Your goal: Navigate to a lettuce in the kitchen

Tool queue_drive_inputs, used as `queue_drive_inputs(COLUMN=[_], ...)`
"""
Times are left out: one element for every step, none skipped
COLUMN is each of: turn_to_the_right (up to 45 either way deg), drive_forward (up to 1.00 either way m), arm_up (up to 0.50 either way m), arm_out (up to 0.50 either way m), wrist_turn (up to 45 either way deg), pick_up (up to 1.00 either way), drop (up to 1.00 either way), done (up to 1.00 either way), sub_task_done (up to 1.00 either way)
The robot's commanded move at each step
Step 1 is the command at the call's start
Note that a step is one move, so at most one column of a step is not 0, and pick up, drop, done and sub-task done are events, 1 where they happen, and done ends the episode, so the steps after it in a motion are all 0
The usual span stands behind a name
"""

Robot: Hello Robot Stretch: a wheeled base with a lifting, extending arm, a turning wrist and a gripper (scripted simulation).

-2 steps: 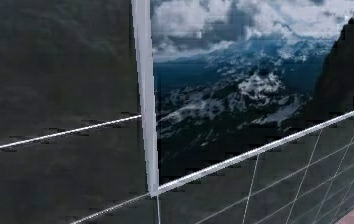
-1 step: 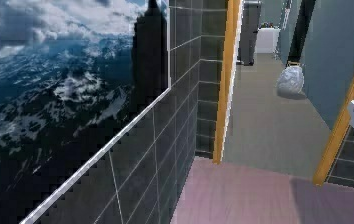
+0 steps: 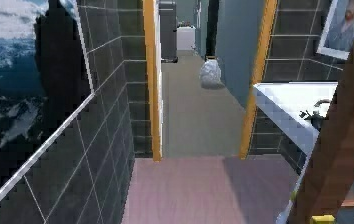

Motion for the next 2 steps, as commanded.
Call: queue_drive_inputs(turn_to_the_right=[0.0, 3.0], drive_forward=[1.0, 0.0], arm_up=[0.0, 0.0], arm_out=[0.0, 0.0], wrist_turn=[0.0, 0.0], pick_up=[0.0, 0.0], drop=[0.0, 0.0], done=[0.0, 0.0], sub_task_done=[0.0, 0.0])
